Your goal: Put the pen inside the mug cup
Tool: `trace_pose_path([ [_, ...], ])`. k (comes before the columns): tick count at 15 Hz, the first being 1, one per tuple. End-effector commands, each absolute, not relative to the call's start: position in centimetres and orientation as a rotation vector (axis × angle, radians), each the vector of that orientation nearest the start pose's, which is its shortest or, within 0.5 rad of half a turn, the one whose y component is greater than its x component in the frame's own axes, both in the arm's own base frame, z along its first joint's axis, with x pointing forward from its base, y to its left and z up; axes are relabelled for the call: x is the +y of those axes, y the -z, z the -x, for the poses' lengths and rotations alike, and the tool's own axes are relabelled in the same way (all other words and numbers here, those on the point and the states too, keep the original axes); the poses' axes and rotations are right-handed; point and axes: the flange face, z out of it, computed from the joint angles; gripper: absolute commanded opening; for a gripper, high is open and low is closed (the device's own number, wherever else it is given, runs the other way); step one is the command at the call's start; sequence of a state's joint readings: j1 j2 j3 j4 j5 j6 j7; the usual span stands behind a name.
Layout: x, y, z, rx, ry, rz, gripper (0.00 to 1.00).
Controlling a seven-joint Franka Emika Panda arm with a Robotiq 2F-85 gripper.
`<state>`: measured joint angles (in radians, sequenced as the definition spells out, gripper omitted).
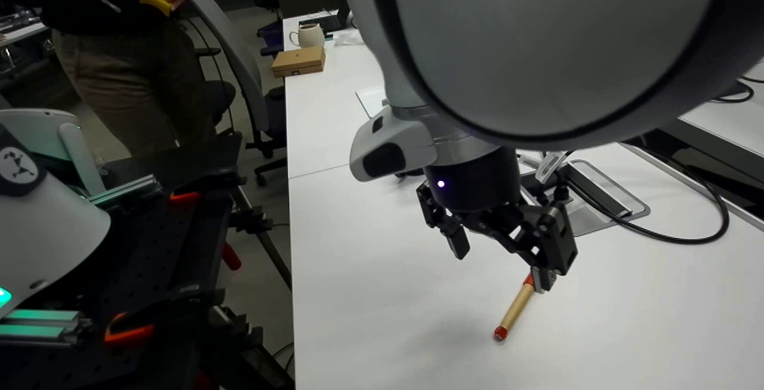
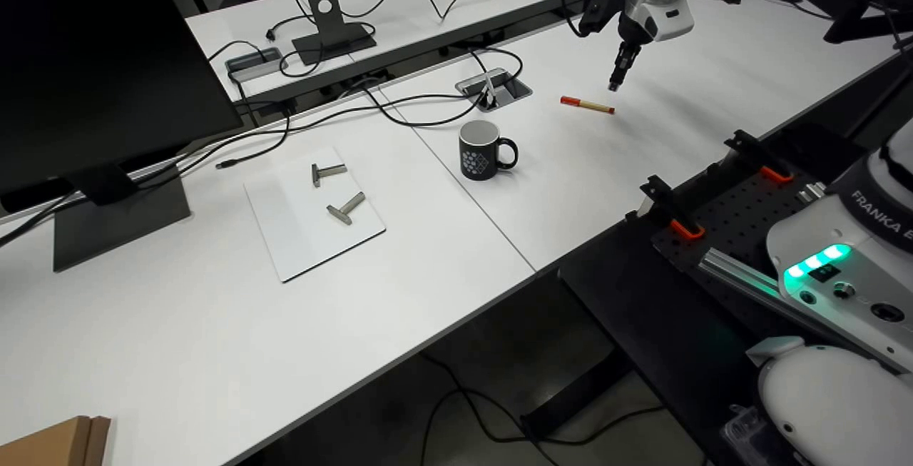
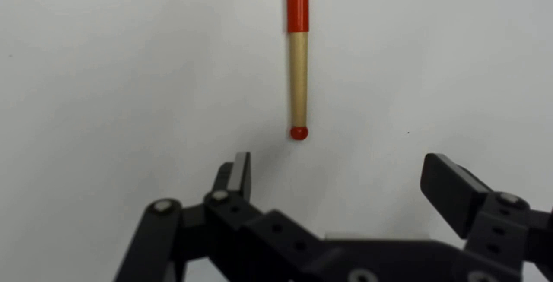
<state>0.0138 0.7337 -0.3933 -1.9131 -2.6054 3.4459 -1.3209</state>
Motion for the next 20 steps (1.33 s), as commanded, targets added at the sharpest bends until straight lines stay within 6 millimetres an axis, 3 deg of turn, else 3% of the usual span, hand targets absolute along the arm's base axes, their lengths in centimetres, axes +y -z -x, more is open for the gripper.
trace_pose_path([
  [1, -13.8, -12.2, -49.5, 2.773, 0.312, 0.814, 1.00],
  [3, -13.4, -12.8, -51.0, 2.730, 0.260, 0.828, 1.00],
  [9, -11.5, -8.8, -49.6, 2.726, -0.006, 0.738, 1.00],
  [13, -13.1, -7.8, -49.6, 2.781, 0.059, 0.680, 1.00],
  [14, -12.7, -7.6, -48.6, 2.775, 0.032, 0.698, 1.00],
  [20, -13.2, -7.5, -49.0, 2.787, 0.077, 0.691, 1.00],
])
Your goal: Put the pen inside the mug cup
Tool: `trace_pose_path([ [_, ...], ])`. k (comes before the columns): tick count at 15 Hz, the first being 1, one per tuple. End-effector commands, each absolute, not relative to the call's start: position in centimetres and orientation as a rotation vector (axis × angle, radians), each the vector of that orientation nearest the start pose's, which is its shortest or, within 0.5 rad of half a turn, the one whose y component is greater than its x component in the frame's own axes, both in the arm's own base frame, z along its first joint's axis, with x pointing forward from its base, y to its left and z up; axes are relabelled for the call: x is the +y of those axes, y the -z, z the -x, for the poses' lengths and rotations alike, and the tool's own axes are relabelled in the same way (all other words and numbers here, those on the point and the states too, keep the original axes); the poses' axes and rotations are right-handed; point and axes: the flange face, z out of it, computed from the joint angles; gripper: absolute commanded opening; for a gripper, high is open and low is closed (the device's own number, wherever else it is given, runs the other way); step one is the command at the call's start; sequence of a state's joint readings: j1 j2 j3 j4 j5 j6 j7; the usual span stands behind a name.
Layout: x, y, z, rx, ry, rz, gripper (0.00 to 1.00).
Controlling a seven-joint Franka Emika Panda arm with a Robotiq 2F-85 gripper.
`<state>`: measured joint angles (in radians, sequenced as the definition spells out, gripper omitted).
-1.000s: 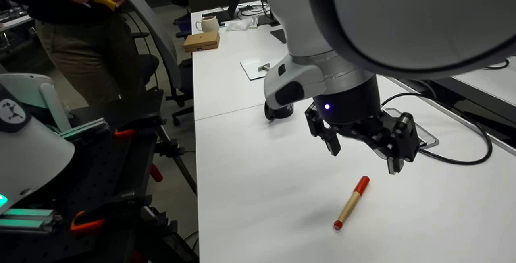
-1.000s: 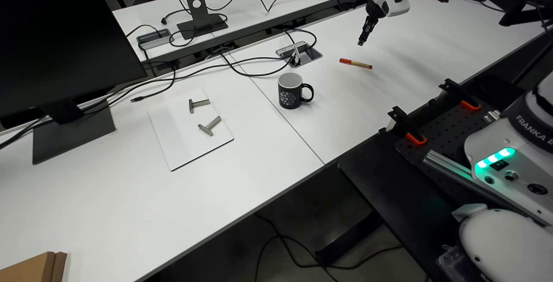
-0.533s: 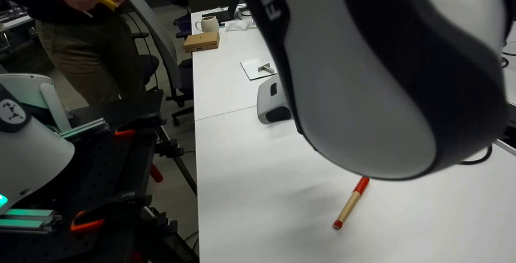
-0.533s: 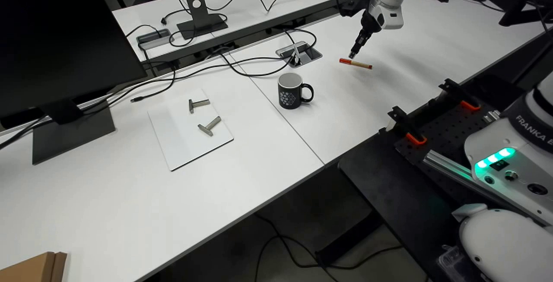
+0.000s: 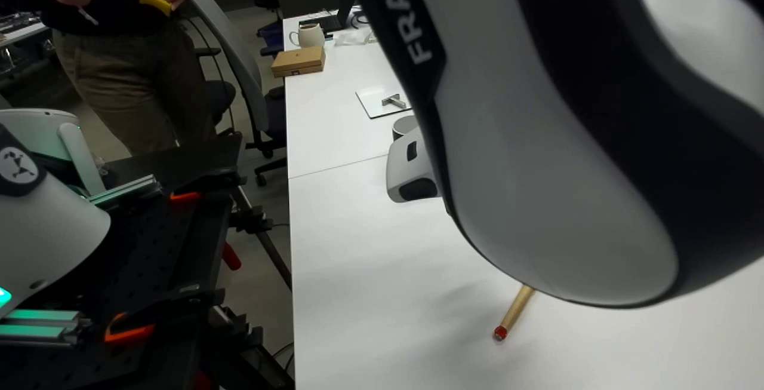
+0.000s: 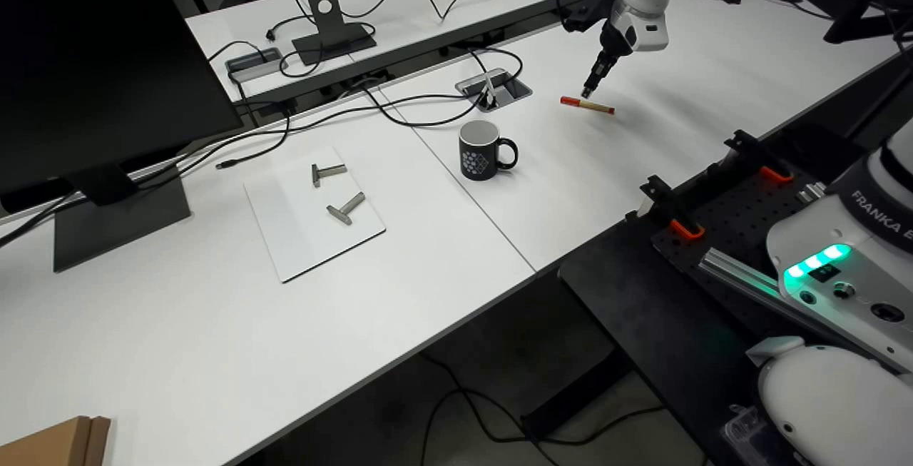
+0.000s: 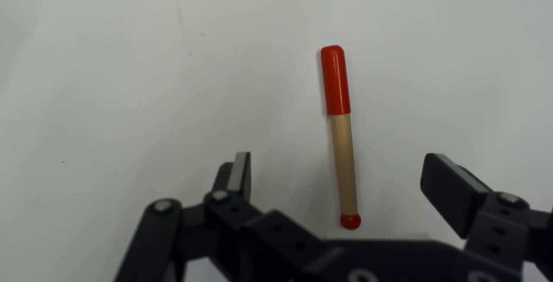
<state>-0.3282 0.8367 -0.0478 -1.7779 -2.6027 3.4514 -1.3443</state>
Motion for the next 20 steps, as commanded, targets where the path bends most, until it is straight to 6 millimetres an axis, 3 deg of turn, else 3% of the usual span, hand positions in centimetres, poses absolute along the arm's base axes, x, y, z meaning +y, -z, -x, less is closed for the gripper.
trace_pose_path([
  [1, -13.0, -7.5, -49.0, 2.787, 0.083, 0.702, 1.00],
  [12, -9.1, -7.2, -50.3, 2.811, 0.252, 0.814, 1.00],
  [20, -10.1, -3.8, -48.8, 2.869, 0.142, 0.752, 1.00],
])
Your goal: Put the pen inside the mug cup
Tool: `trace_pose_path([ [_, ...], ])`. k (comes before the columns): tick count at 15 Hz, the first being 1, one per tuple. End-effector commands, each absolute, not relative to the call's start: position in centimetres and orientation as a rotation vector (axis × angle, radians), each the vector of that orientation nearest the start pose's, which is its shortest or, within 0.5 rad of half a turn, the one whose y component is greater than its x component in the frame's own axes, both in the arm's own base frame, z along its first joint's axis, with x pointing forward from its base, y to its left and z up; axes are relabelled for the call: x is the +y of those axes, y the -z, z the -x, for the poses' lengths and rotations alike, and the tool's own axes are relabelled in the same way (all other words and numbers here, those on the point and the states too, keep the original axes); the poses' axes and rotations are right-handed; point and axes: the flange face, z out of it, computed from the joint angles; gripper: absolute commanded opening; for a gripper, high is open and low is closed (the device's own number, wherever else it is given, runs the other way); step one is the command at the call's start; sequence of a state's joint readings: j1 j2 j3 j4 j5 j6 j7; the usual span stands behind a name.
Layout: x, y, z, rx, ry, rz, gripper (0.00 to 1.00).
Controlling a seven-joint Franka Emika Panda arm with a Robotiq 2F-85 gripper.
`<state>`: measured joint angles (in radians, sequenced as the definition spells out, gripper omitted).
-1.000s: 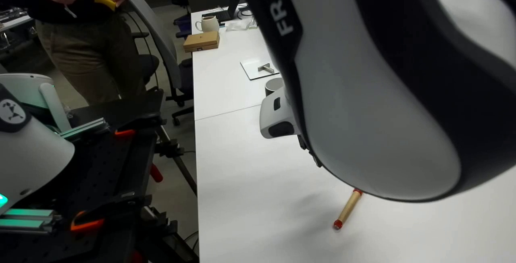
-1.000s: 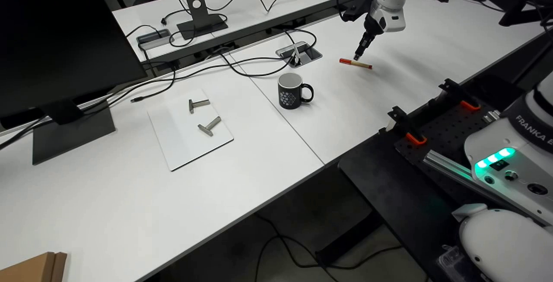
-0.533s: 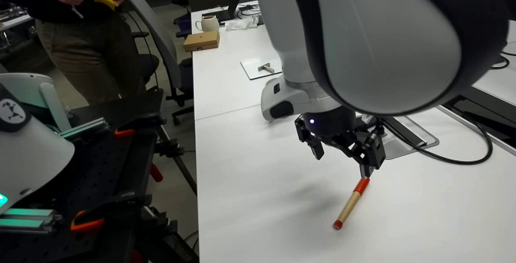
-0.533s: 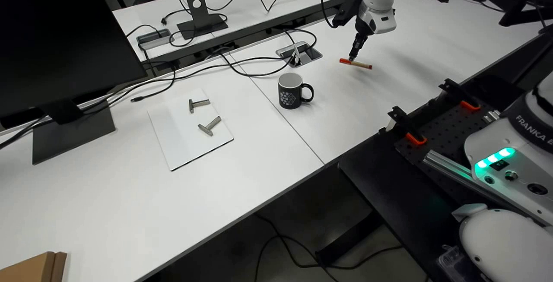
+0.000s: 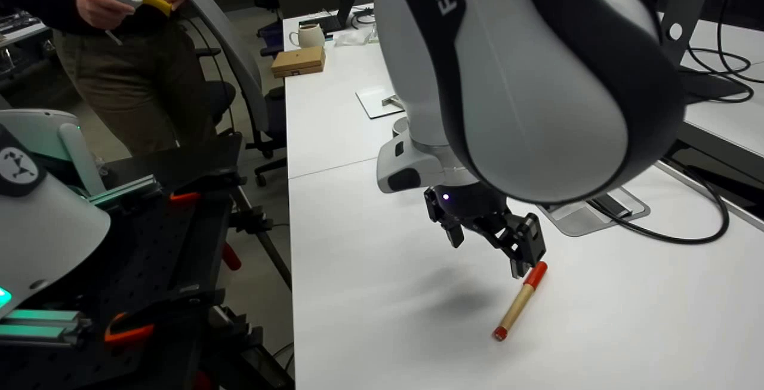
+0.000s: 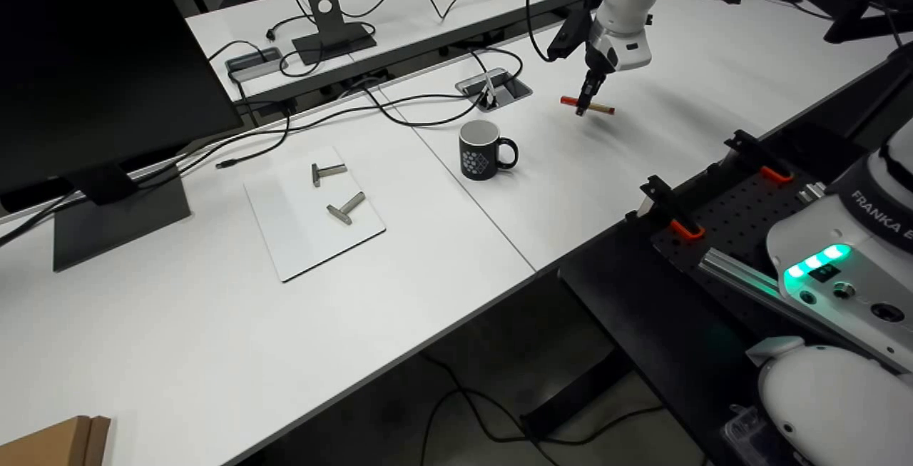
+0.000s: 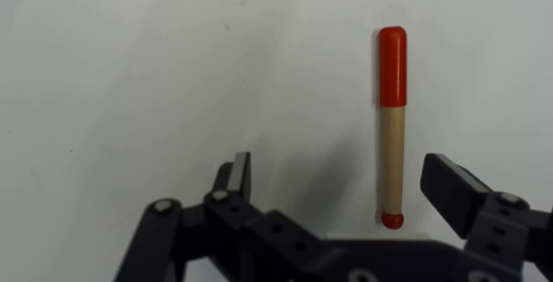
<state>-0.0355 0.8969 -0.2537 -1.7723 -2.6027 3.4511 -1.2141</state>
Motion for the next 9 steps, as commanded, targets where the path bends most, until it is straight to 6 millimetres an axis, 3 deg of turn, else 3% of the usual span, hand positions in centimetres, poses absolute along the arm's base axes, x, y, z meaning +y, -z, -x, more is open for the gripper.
trace_pose_path([
  [1, -10.3, -3.5, -48.7, 2.874, 0.136, 0.742, 1.00],
  [9, -11.3, -4.5, -50.1, 2.868, 0.269, 0.721, 1.00],
])
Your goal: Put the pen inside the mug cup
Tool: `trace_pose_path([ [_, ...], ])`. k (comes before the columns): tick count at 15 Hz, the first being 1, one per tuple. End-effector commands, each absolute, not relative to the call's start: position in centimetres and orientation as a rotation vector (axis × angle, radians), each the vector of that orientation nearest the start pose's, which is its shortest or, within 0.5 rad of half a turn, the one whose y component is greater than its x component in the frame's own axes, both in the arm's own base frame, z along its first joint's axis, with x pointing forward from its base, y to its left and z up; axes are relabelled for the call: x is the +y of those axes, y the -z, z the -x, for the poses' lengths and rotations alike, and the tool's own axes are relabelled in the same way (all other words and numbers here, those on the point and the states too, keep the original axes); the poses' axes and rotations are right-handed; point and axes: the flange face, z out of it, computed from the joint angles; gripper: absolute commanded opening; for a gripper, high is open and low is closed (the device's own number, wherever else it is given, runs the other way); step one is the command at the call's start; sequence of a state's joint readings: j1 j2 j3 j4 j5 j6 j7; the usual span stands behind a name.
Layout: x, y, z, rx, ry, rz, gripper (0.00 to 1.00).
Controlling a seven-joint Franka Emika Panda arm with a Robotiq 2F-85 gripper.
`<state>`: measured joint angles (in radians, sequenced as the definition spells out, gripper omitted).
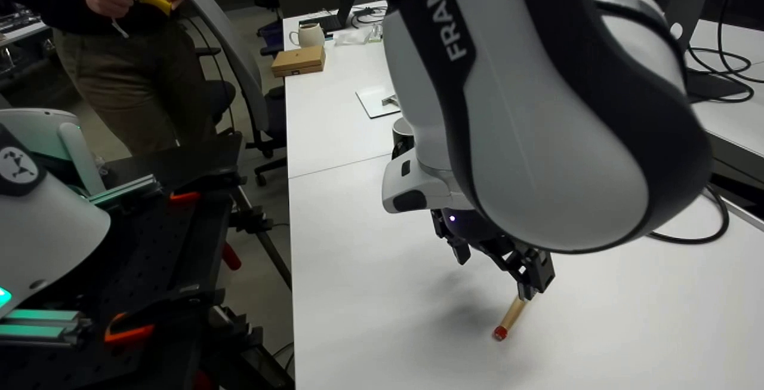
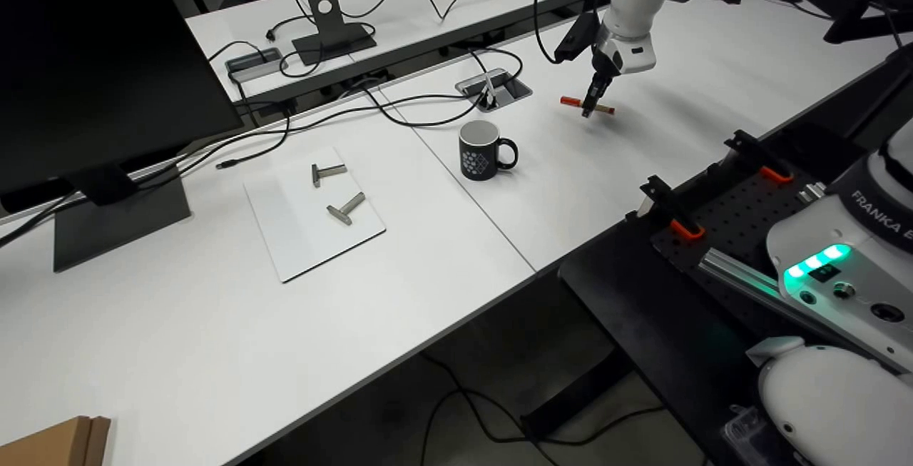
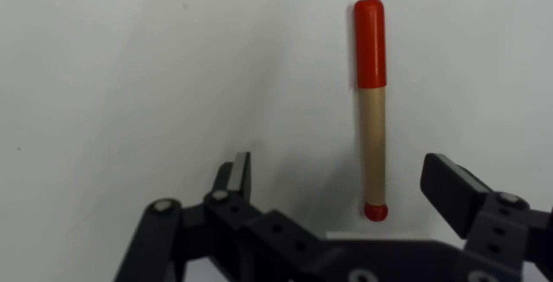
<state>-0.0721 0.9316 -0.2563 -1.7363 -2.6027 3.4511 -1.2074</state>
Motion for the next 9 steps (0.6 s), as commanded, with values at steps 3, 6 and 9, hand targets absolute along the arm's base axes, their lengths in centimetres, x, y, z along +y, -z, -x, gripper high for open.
trace_pose_path([
  [3, -11.7, -4.5, -50.2, 2.876, 0.313, 0.693, 1.00],
  [6, -12.1, -3.9, -49.9, 2.895, 0.329, 0.663, 1.00],
  [9, -12.1, -3.3, -49.3, 2.907, 0.292, 0.659, 1.00],
])
